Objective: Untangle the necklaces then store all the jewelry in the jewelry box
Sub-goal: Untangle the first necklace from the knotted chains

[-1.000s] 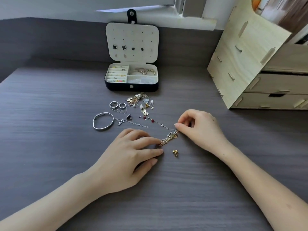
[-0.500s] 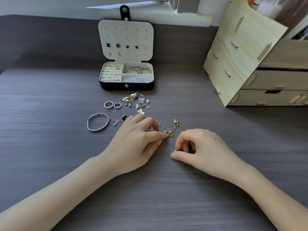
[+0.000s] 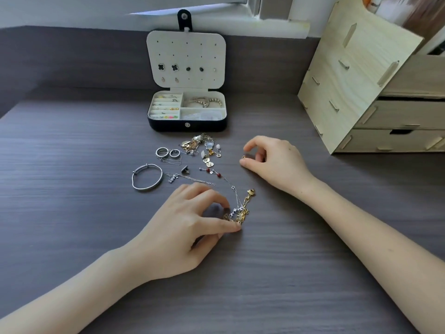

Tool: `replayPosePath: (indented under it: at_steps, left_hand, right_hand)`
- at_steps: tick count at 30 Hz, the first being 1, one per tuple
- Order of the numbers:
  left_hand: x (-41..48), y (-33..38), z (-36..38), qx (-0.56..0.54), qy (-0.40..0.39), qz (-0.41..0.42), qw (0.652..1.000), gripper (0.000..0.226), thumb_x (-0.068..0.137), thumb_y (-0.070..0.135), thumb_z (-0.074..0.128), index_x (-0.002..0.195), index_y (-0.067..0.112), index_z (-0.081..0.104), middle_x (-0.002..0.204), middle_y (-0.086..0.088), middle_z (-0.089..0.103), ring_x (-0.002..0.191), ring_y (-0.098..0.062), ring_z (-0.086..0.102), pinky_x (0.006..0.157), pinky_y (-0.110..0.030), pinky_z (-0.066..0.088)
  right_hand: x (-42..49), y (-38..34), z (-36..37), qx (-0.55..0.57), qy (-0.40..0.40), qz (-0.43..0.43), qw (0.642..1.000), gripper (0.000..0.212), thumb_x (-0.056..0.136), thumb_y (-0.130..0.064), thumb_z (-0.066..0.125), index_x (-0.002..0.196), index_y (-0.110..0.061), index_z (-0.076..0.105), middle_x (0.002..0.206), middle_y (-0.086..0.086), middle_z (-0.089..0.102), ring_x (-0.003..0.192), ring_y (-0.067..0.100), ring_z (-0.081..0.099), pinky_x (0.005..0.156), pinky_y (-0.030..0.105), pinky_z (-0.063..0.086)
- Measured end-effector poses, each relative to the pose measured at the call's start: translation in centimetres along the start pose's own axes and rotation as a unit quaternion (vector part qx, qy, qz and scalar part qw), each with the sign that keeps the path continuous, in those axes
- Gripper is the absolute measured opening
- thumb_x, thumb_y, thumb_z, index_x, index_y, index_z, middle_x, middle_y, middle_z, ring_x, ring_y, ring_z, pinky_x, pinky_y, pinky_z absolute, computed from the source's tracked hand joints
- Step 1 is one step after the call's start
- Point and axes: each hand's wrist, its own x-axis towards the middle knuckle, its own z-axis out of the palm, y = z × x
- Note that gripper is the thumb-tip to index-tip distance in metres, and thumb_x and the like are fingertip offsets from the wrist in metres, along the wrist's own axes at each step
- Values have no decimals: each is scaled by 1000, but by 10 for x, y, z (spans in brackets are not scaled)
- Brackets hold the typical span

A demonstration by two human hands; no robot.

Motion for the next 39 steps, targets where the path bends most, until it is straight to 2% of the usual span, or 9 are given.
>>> replayPosePath:
  at_steps: [4, 8, 16, 24, 28, 31, 34, 37, 39]
  left_hand:
    - [2, -5, 0, -12, 9, -18, 1000, 31, 89, 22, 51, 111, 32, 69, 107, 2, 60, 93, -22, 52, 77, -40, 43]
    - [13, -12, 0, 13, 4, -19, 1000, 27, 91, 31, 48, 108, 34, 70, 101, 2, 60, 88, -21, 51, 72, -36, 40]
    - [2, -14, -3, 103, 52, -67, 991, 27, 88, 29, 50, 99, 21, 73, 92, -2, 62, 82, -29, 55, 66, -38, 42]
    - [-3, -5, -5, 191, 33, -122, 973, 33, 86, 35, 49, 98, 12, 70, 90, -5, 61, 82, -30, 55, 68, -35, 33]
    - [-5, -5, -4, 185, 37, -131, 973, 35, 86, 36, 50, 102, 11, 68, 95, -6, 62, 84, -32, 55, 72, -37, 34]
    - [-5, -3, -5, 164, 58, -88, 981, 31, 85, 23, 50, 105, 9, 68, 105, -7, 63, 93, -32, 54, 79, -38, 35]
    - [-6, 0, -4, 129, 37, -22, 991, 38, 80, 11, 45, 111, 10, 67, 112, -2, 64, 97, -28, 53, 83, -37, 37]
    - [-8, -1, -2, 118, 0, -21, 993, 43, 80, 12, 43, 116, 16, 66, 119, 3, 62, 101, -26, 55, 87, -36, 36]
    - [-12, -3, -2, 114, -16, -33, 993, 46, 80, 12, 43, 119, 22, 64, 124, 3, 60, 103, -26, 56, 90, -37, 35]
  right_hand:
    - [-25, -2, -7, 33, -4, -36, 999, 22, 78, -49, 66, 83, -28, 63, 65, -8, 59, 61, 4, 49, 61, 24, 36]
    - [-49, 0, -11, 14, -81, -73, 994, 20, 74, -51, 66, 78, -32, 62, 70, -13, 56, 70, 1, 46, 62, 18, 33]
    - [-76, 5, -18, -4, -69, -50, 996, 22, 75, -46, 63, 64, -31, 53, 68, -12, 53, 71, 3, 47, 62, 13, 32]
    - [-95, 5, -31, -36, -133, -47, 989, 26, 72, -53, 59, 61, -31, 50, 71, -15, 53, 80, -2, 45, 61, 13, 30]
    - [-93, 3, -39, -59, -177, -56, 981, 28, 71, -56, 57, 63, -29, 56, 71, -16, 55, 82, -3, 45, 62, 15, 32]
    - [-84, -6, -34, -5, -113, -60, 992, 26, 73, -52, 58, 66, -27, 59, 67, -13, 56, 76, 5, 50, 62, 21, 37]
    - [-67, -18, -19, 30, -63, -112, 991, 11, 82, -42, 60, 80, -32, 62, 74, -11, 57, 71, 8, 49, 69, 27, 40]
    - [-49, -26, -6, 9, -109, -168, 980, 11, 83, -39, 62, 93, -34, 65, 80, -12, 53, 77, 9, 46, 73, 26, 37]
    - [-41, -29, -4, -17, -139, -177, 974, 7, 85, -35, 64, 92, -34, 64, 81, -13, 51, 80, 9, 43, 76, 30, 39]
